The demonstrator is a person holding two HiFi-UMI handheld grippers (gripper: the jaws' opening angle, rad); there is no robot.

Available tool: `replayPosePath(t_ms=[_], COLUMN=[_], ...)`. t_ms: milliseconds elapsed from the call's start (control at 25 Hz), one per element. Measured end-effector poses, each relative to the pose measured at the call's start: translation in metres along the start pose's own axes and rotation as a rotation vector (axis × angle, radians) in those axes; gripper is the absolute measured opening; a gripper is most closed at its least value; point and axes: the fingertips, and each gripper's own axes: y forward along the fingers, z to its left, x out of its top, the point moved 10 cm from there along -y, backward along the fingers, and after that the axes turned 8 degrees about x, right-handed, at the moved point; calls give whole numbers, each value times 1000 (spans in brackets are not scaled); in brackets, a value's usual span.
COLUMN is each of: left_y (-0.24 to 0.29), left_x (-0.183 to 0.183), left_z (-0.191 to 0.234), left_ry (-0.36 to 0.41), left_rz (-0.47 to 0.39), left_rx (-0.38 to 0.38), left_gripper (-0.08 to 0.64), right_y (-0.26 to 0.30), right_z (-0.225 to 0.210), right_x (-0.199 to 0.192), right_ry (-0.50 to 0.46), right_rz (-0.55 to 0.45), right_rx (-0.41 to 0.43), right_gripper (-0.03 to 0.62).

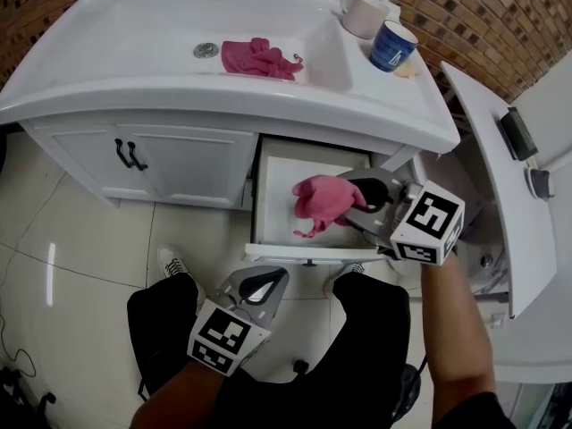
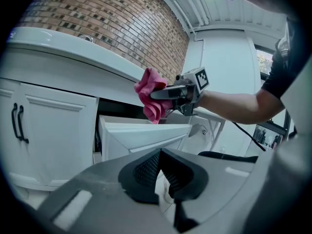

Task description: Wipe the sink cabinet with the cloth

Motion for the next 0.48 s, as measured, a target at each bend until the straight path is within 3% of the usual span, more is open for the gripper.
replayPosePath(t_ms=[200, 480], left_y=[-6, -8], left_x=[-2, -3], left_z=[2, 1], left_ry=[-1, -7], left_rz=[-6, -13], left_rx=[19, 32], left_gripper=[6, 6], right_y=[40, 7], right_z=[13, 12], right_x=[0, -41], right_ry=[-57, -78], right_rz=[111, 362], right_rx=[53, -98], right_gripper=[81, 81])
